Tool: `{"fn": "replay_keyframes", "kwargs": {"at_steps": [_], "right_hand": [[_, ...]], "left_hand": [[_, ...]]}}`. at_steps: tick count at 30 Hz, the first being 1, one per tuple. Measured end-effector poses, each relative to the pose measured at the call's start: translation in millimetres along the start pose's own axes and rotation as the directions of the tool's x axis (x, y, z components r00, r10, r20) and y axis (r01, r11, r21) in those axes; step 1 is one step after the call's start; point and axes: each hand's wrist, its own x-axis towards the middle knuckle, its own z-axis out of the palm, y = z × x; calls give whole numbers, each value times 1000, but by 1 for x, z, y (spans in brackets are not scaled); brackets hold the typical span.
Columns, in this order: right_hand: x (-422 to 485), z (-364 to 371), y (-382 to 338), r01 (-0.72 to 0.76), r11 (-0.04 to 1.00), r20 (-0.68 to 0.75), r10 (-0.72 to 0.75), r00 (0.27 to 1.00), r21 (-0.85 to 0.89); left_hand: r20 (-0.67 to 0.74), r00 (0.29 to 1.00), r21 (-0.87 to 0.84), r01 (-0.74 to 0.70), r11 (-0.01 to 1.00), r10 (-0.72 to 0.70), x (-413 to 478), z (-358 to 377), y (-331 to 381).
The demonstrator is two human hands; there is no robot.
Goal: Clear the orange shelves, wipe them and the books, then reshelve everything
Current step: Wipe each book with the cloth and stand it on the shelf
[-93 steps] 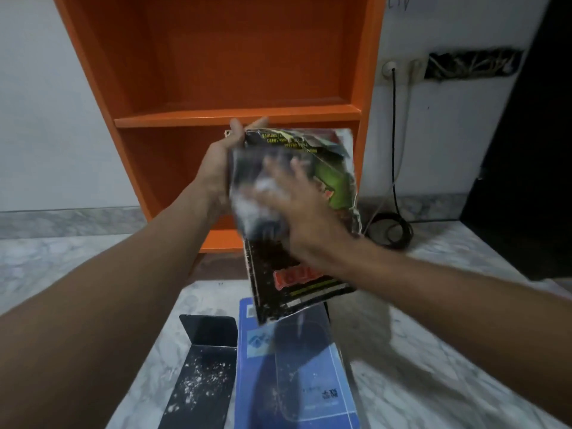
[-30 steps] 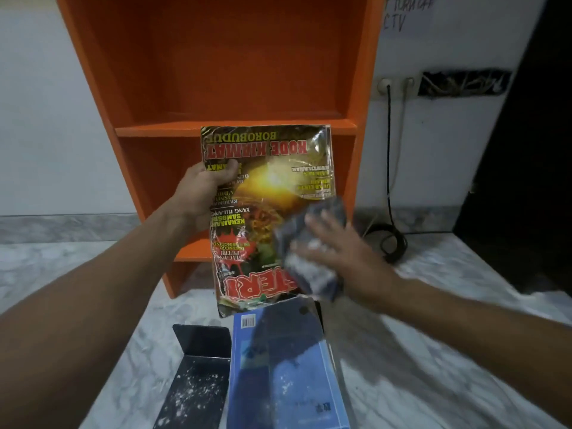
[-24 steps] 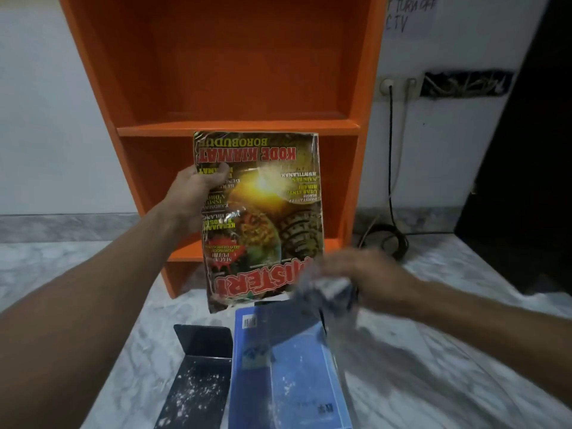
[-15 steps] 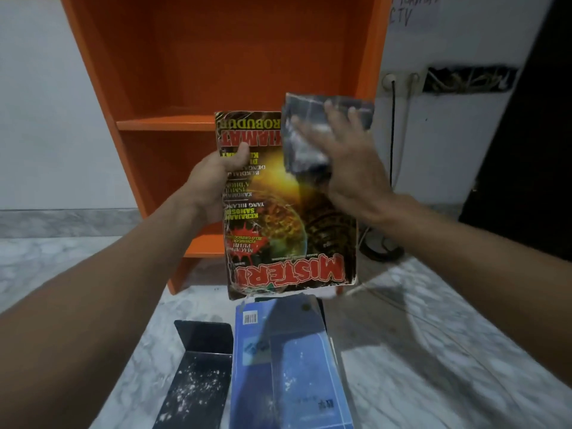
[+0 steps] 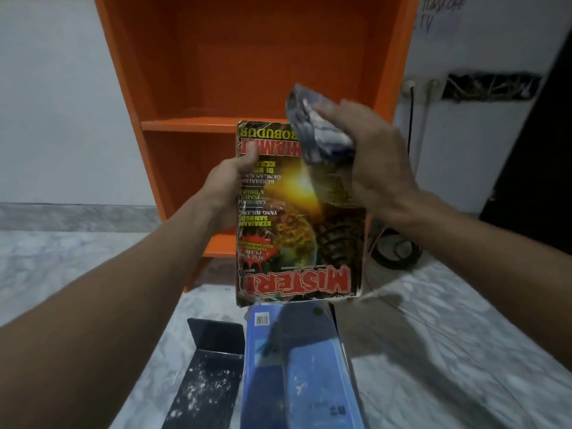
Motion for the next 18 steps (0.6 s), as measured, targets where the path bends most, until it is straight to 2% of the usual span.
{"fn": "replay_keyframes", "kwargs": {"at_steps": [3,4,6,7,8,9,10,11,12,14,15,16,18], "right_hand": [[-6,20,-11,12,974,99,11,995,-226],[-30,29,-12,50,968,157,-11,987,-245],[-91,39,-21,214,961,305,-153,940,-176],[-119,40,-26,317,938,450,-226,864,-137],[-137,37,-29,400,911,610,-259,749,-103],[-147,32,-29,410,910,727,-243,642,-58],[-149,26,-29,372,928,777,-228,587,-9],[-144,19,-29,293,956,760,-209,616,25],[-136,12,-29,199,979,686,-168,708,33],[-104,3,-28,95,993,402,-113,909,64],[-80,-1,-26,72,995,243,-88,966,74],[-55,-5,-25,47,995,102,-56,993,82],[-6,-2,-24,14,1000,12,-14,1000,15]], "left_hand": [[45,999,-33,-10,999,11,1,9,4],[46,999,-53,-23,998,26,1,11,5],[0,999,-102,-43,994,43,1,10,8],[-11,999,-119,-48,992,47,1,7,8],[-2,999,-128,-46,991,47,1,5,9],[4,999,-132,-47,990,48,2,1,8],[5,999,-130,-42,991,43,2,-2,7],[2,999,-126,-38,991,39,3,-6,5],[-1,999,-123,-36,992,36,2,-7,5],[-7,999,-121,-37,992,36,2,-8,4],[-9,1000,-115,-30,993,29,2,-7,4],[-12,1000,-105,-17,994,16,1,-4,4],[4,1000,-97,-14,995,14,0,3,4]]}}
